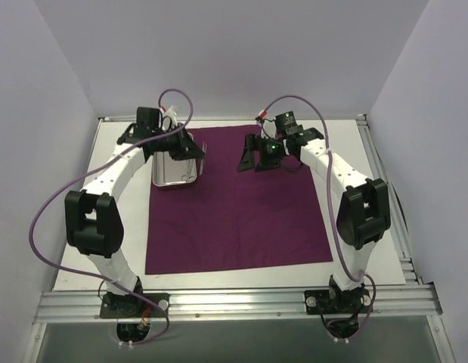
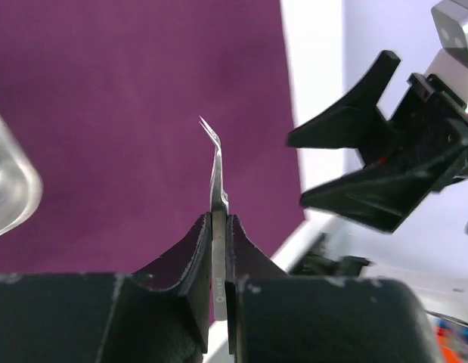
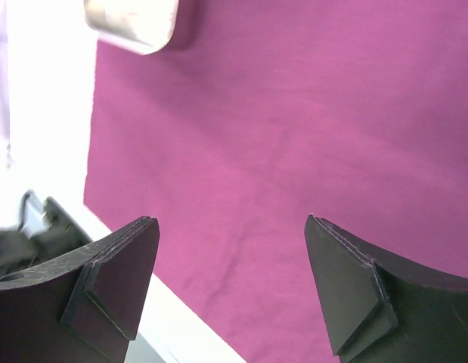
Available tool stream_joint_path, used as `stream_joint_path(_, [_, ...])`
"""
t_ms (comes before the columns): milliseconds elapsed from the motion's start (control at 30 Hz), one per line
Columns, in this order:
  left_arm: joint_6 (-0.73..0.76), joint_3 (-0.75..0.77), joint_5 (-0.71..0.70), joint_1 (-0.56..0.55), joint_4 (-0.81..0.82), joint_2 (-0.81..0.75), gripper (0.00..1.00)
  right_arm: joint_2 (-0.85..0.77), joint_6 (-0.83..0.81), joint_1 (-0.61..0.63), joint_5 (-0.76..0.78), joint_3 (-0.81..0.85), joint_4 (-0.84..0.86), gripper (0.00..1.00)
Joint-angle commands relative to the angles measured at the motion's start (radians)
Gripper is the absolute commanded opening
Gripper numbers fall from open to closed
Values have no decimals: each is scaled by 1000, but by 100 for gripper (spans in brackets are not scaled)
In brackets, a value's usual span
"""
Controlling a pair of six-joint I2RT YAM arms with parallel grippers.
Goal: Open and lay out the surgical kit
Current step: Place the medical item in the surgical kit.
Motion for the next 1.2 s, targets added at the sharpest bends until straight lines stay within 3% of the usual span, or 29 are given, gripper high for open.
stream_joint_path(0, [-273,-158,220,-8,402,-39,2,-48,-42,21,-175,27,56,80])
stream_joint_path(233, [-576,-381,277,-46,814,-85,2,-86,36,49,-287,-36,183,80])
stream_joint_path(500, [-562,-419,88,-108,674,-194,2,-114,200,126,-180,-62,260,71])
stream_joint_path(600, [-615,-445,103,-122,757,-199,2,-137,239,139,-145,-74,280,69])
stream_joint_path(800, [-569,-407,82,-125,636,-216,2,-178,277,143,-149,-96,308,68])
stream_joint_path(1167, [-675,-461,86,-143,755,-234,2,-198,332,178,-143,-149,386,66])
